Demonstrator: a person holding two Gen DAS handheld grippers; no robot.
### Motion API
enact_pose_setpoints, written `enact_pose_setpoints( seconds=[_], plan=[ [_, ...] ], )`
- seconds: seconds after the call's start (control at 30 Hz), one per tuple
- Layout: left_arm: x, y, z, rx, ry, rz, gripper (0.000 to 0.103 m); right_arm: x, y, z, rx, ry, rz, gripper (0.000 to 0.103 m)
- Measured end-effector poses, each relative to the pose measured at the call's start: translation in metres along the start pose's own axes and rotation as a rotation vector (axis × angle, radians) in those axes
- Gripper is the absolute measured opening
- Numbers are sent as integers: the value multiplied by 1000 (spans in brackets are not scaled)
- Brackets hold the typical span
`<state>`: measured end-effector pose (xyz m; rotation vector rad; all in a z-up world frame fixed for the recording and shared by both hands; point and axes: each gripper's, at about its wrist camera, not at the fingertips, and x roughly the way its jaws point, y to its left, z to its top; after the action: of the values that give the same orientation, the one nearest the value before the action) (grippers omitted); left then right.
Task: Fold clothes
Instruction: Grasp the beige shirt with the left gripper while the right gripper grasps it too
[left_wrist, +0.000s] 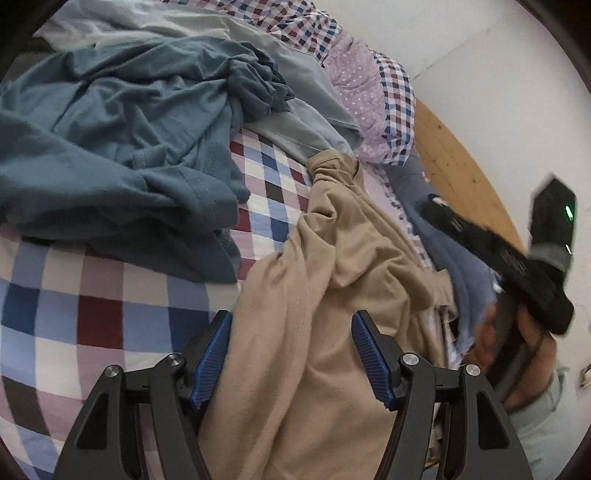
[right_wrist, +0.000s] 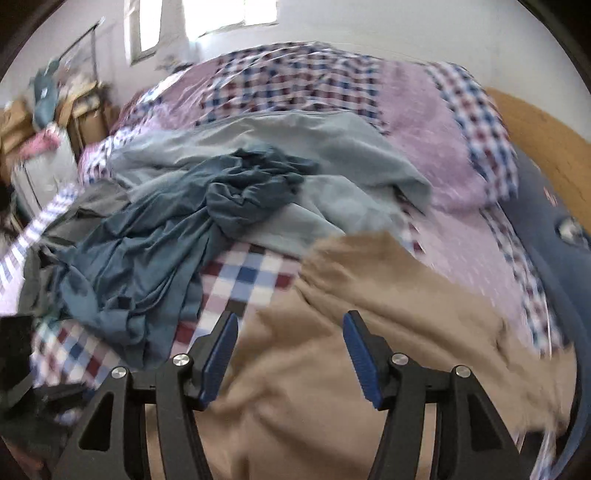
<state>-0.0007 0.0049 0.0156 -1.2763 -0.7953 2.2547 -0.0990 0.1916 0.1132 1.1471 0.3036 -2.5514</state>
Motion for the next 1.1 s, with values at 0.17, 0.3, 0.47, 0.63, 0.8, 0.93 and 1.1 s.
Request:
enact_pose_setpoints(
  seconds=[0.17, 0.3, 0.47, 0.63, 0.8, 0.93, 1.1],
  plan=[
    [4, 3, 1, -20, 17, 4, 35, 70, 7, 23, -43, 110, -79, 56],
    [5, 8, 2, -46, 20, -5, 20, 106, -1, 18, -31, 189, -117, 31],
    [-4, 13, 6, -74, -34, -7, 9, 86, -18, 9, -1, 134, -86, 5],
    [-17, -4, 4, -20, -97, -70, 8, -10, -77, -10, 143, -37, -82, 5],
    [-30, -51, -16, 149, -135, -266, 8, -95, -145, -73, 319, -100, -143, 5],
    [-8, -100, -54, 377, 36, -334, 8, -118, -191, -145, 421, 33, -298, 6],
    [37, -132, -102, 566, 250, -243, 8, -154, -220, -192, 601, 49, -380, 12]
  ],
)
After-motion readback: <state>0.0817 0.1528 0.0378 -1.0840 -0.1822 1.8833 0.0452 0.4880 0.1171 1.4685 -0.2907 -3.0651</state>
